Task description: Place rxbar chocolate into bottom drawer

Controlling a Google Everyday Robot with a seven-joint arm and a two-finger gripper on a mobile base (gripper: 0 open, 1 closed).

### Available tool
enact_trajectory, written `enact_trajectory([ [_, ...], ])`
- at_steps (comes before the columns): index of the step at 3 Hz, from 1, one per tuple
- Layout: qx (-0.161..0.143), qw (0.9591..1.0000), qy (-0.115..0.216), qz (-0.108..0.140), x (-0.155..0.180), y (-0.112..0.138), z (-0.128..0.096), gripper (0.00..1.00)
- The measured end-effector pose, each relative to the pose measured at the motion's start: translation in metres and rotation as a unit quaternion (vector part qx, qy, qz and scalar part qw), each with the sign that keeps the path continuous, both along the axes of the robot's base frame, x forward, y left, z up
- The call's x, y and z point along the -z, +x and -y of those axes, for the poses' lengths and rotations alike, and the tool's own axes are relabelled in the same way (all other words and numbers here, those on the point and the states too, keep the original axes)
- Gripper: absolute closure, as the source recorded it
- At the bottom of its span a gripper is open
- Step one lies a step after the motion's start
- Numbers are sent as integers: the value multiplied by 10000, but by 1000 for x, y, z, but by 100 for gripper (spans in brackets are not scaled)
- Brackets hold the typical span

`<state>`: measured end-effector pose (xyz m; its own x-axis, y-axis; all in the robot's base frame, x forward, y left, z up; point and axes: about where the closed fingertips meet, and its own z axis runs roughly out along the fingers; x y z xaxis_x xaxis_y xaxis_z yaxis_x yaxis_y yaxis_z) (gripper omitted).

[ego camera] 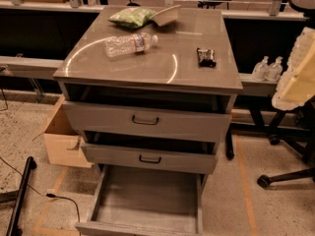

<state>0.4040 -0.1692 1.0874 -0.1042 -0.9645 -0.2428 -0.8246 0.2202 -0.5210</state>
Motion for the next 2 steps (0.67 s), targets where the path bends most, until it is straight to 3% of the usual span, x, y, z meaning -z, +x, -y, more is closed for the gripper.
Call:
enact_trajectory([
  [1, 0, 10000, 0, 1, 0, 0, 0, 0],
  [2, 172, 9991, 271, 288, -6, 8, 2, 0],
])
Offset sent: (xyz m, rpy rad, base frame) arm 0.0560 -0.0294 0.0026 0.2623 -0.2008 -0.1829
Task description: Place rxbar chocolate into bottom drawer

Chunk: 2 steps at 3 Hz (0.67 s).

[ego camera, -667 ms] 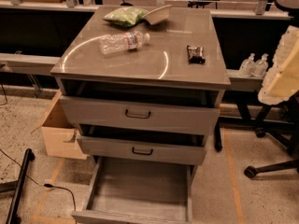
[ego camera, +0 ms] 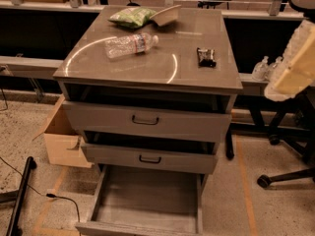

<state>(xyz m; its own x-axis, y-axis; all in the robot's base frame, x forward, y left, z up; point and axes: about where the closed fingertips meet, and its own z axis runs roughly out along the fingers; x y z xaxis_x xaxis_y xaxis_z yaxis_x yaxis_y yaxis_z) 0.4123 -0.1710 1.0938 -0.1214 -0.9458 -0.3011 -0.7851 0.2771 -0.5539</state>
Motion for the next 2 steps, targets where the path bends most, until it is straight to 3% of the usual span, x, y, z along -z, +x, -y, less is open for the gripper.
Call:
enact_trajectory([
  [1, 938, 9909, 961, 19, 39, 29, 35, 0],
  [2, 1883, 9619, 1981, 82, 72, 69, 65, 0],
])
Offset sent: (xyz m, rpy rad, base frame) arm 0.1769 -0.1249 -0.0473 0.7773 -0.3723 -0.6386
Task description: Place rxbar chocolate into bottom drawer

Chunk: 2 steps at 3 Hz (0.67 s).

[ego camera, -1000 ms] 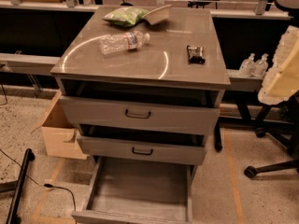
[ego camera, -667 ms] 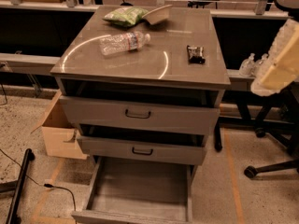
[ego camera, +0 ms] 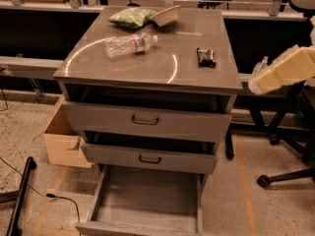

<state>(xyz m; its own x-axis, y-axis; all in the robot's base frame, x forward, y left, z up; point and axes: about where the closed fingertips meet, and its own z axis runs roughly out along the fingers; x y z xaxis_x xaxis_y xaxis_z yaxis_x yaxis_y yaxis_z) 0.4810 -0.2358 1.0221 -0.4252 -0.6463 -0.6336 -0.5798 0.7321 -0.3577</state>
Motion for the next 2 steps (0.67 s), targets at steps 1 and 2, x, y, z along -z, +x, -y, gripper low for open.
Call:
enact_trajectory([
  [1, 773, 9930, 872, 171, 27, 33, 16, 0],
  [2, 1331, 9809, 1310, 546, 34, 68, 25, 0],
])
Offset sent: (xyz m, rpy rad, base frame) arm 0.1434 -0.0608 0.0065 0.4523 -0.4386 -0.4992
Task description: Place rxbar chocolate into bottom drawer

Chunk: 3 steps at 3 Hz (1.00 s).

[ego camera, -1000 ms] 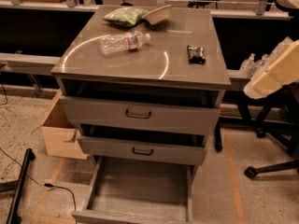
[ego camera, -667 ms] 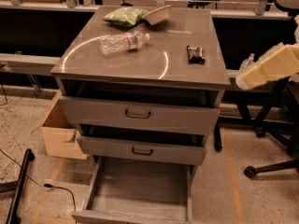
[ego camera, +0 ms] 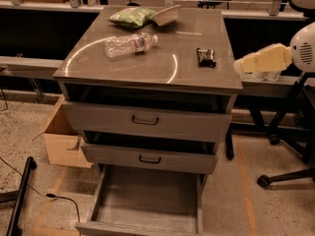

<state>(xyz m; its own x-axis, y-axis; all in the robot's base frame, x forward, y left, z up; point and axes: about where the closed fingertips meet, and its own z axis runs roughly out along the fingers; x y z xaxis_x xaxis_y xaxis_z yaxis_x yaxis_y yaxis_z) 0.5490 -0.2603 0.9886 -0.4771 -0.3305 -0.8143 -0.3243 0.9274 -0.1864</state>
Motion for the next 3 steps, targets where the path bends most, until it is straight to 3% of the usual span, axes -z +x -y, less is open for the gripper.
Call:
enact_trajectory([
  [1, 319, 9982, 325, 401, -22, 12, 4, 0],
  [2, 190, 9987, 282, 370, -17, 15, -3, 0],
  [3, 147, 9986, 390, 332, 17, 45, -22, 0],
])
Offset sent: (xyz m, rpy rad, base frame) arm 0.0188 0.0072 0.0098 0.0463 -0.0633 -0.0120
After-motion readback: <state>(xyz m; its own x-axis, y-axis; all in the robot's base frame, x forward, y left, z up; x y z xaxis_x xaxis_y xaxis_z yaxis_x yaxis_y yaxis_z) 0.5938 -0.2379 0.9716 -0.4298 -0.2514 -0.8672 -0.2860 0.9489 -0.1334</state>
